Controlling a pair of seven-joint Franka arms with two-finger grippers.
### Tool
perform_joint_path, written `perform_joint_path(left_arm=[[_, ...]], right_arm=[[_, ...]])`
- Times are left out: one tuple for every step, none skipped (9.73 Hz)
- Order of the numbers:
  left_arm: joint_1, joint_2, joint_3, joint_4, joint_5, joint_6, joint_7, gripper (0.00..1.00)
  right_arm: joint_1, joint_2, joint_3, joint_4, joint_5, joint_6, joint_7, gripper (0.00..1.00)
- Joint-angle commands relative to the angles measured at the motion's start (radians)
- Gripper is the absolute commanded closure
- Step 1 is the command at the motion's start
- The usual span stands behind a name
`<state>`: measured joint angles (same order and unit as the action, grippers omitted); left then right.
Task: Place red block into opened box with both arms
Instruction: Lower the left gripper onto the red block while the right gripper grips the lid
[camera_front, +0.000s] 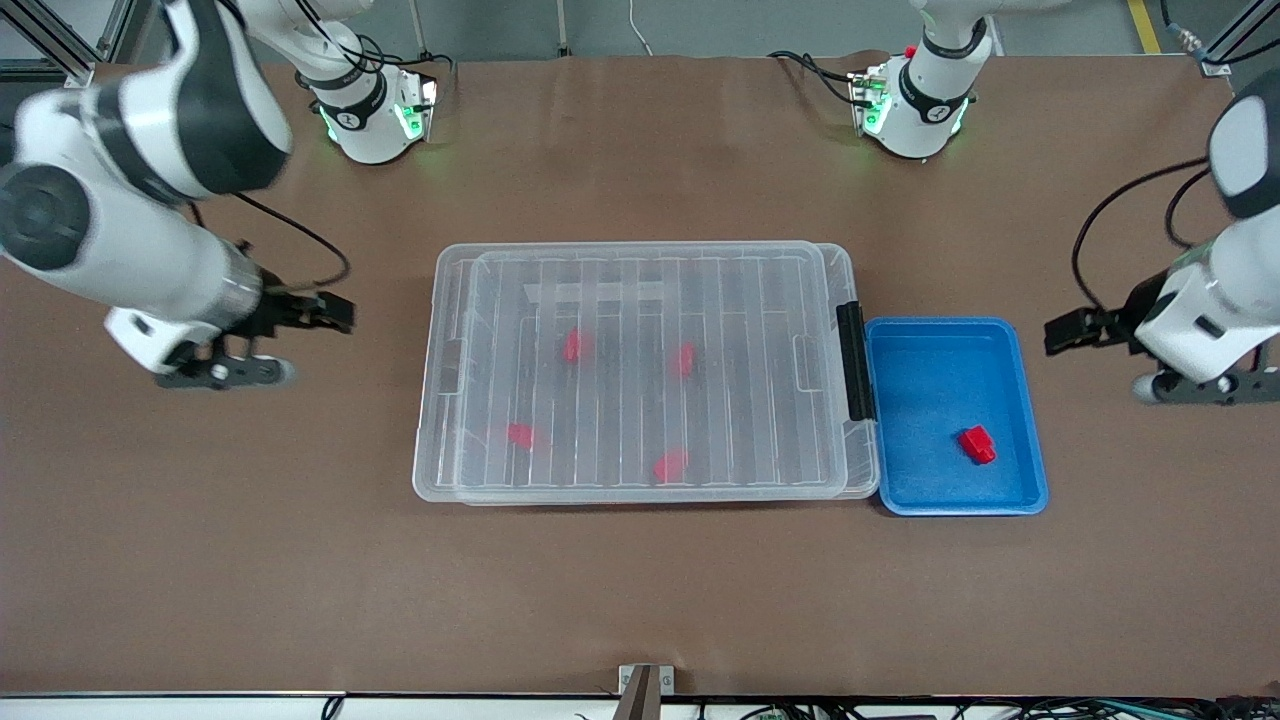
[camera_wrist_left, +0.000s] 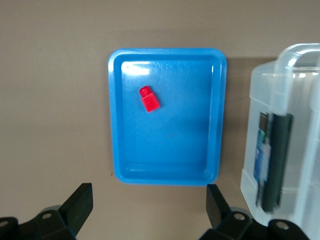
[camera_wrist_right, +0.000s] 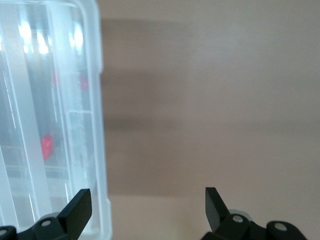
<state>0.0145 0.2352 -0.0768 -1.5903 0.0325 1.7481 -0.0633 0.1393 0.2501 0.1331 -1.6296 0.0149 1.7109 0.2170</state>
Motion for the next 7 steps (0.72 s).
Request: perform_joint_path(left_arm=[[0.030,0.015,0.000,-0.146,0.004,0.153,-0.012,0.00],[0.038,0.047,0.002,-0.177,0.003,0.212,-0.024,0.00],[0.053,0.094,0.000,-0.186,0.001,0.265,-0.045,0.00],[0.053,0.149,0.000,-0.178,0.000,0.304,-0.096,0.00],[0.038,0.192,0.000,-0.186,0.016,0.345,-0.184,0.00],[0.038,0.220,-0.001,-0.186,0.061,0.369,-0.213,0.00],[0.039,0.248,-0.001,-0.186,0.093,0.404,-0.252,0.00]], right_arm=[[-0.009,0.063,0.061,-0.045,-0.009,0.106,0.036,0.00],[-0.009,0.081,0.068,-0.073,-0.009,0.168,0.036,0.00],[-0.007,0.092,0.071,-0.103,-0.009,0.230,0.036,0.00],[-0.007,0.095,0.071,-0.127,-0.009,0.274,0.036,0.00],[-0.009,0.110,0.071,-0.128,-0.010,0.285,0.033,0.00],[-0.017,0.116,0.071,-0.130,-0.016,0.294,0.031,0.00],[-0.020,0.123,0.071,-0.131,-0.024,0.294,0.030,0.00]])
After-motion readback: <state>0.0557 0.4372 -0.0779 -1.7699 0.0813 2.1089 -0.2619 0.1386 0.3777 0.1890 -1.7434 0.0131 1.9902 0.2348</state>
